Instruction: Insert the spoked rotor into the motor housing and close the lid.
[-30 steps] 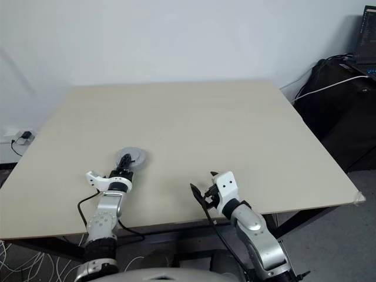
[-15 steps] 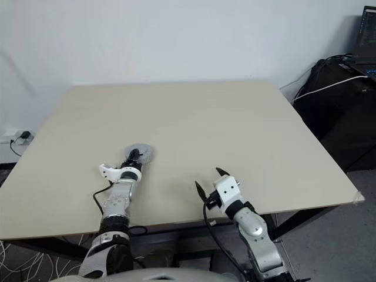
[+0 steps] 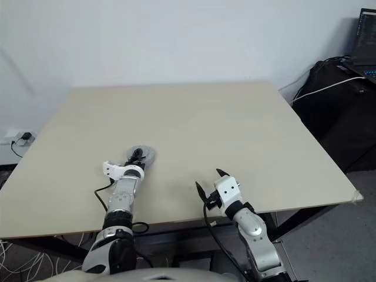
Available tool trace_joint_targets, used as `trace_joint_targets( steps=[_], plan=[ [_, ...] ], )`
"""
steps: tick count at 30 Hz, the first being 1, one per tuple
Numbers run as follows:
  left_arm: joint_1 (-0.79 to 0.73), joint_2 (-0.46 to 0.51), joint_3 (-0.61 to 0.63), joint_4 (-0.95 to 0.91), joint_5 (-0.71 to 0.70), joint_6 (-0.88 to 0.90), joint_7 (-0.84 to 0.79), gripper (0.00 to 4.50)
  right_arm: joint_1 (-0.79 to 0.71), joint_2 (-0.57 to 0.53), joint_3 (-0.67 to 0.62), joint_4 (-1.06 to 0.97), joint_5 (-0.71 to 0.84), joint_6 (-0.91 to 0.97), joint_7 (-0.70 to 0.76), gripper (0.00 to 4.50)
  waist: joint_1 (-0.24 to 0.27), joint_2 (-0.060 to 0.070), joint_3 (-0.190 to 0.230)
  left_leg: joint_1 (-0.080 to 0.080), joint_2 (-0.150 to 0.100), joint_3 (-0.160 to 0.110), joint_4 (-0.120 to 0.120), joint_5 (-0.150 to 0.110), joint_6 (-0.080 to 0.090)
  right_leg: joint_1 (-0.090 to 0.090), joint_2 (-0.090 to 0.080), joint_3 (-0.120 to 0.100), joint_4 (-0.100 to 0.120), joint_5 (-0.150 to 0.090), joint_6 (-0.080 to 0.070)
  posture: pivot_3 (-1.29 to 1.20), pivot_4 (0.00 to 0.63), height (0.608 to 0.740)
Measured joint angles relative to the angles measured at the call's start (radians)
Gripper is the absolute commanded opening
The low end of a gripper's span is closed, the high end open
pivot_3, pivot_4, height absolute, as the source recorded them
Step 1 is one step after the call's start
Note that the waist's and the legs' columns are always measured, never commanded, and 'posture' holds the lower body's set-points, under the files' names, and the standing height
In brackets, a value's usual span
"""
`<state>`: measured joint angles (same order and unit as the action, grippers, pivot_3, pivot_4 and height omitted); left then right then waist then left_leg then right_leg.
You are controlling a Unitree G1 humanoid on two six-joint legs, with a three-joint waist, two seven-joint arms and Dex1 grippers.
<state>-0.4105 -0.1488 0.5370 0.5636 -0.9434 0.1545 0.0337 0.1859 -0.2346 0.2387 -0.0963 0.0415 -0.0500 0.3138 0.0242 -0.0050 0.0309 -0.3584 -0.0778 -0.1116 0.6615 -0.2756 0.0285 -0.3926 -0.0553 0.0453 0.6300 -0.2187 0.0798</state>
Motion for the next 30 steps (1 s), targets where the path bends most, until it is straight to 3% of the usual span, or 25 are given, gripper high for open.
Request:
trace_joint_targets(
  steps=[9,20,25,30],
  plan=[
    [0.124,0.037,-0.038,-0.224,0.023,0.128,0.157,4.45,0.003,0.007,-0.001,-0.033,-0.003,0.043,0.001,4.50,-0.012,-0.001,-0.002,0.000,0.001,0.000,-0.001,0.000,-0.001,-0.001,0.001,0.001,0.001,0.002,-0.003,0.00,0.000,0.740],
    [0.538,0.069,-0.193,-0.659,-0.043,0.283,0.228,4.45,0.040,0.030,-0.022,-0.056,0.014,0.071,0.013,4.50,-0.027,0.008,-0.014,0.017,0.001,0.005,-0.006,-0.006,-0.003,0.015,-0.003,0.003,-0.001,-0.010,-0.003,0.00,0.000,0.740],
    [0.712,0.092,-0.388,-0.795,0.117,0.249,0.103,4.45,0.071,0.080,-0.078,-0.056,0.017,0.033,-0.050,4.50,-0.020,0.009,-0.011,0.014,0.000,0.005,-0.006,-0.007,-0.002,0.012,-0.004,0.003,-0.002,-0.010,-0.003,0.00,0.000,0.740],
    [0.780,0.175,-0.538,-0.822,0.404,0.093,-0.020,4.45,0.111,0.100,-0.103,-0.054,-0.030,-0.029,-0.126,4.50,-0.012,0.012,-0.008,0.013,0.001,0.004,-0.007,-0.007,-0.002,0.010,-0.005,0.002,-0.002,-0.011,-0.004,0.00,0.000,0.740]
  ],
)
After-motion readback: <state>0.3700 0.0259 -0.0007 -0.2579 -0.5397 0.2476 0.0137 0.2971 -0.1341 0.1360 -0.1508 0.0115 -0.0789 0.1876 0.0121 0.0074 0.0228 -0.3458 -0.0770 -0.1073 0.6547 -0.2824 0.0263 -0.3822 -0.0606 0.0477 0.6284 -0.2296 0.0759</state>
